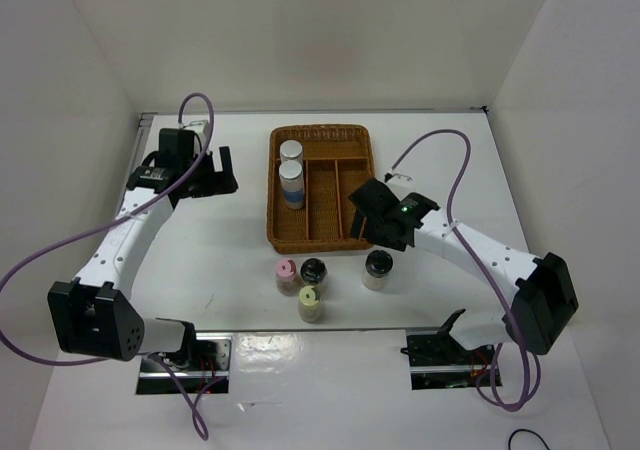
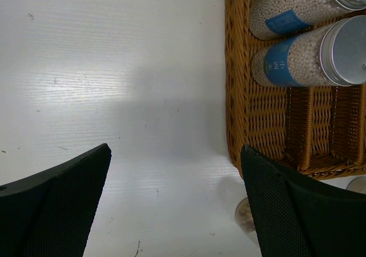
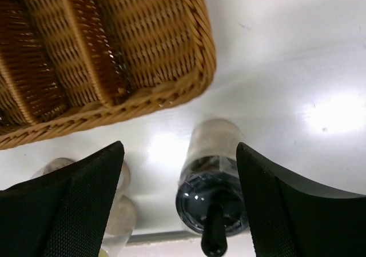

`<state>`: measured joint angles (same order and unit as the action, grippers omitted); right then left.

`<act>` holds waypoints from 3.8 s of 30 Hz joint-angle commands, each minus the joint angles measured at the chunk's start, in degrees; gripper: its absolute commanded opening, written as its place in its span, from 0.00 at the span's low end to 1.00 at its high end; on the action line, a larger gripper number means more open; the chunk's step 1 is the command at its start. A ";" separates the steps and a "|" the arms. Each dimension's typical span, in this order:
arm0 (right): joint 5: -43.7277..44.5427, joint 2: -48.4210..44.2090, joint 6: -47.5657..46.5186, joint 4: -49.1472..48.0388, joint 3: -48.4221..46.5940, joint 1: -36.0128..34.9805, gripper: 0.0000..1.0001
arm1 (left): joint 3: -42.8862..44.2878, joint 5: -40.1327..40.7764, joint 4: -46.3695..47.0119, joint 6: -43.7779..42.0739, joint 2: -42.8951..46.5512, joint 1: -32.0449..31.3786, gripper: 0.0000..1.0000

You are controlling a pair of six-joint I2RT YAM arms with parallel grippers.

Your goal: Organize the condiment bottles

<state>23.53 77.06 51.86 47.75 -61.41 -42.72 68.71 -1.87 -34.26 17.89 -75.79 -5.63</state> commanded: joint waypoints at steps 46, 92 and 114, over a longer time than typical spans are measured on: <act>-8.06 -3.49 5.10 11.85 0.94 -0.08 0.36 | -0.42 -3.05 2.97 -1.81 -4.54 0.35 1.00; -9.39 7.04 -13.27 18.43 -28.49 -1.14 0.00 | -2.00 -3.05 2.97 -1.28 -3.49 0.35 1.00; -5.51 24.02 -29.00 6.05 -48.81 14.76 0.00 | -1.48 -2.00 2.97 -0.75 -2.96 0.35 1.00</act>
<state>19.57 100.92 25.76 60.75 -106.74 -30.59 67.07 -4.14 -32.49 16.73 -80.16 -5.63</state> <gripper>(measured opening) 0.260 1.000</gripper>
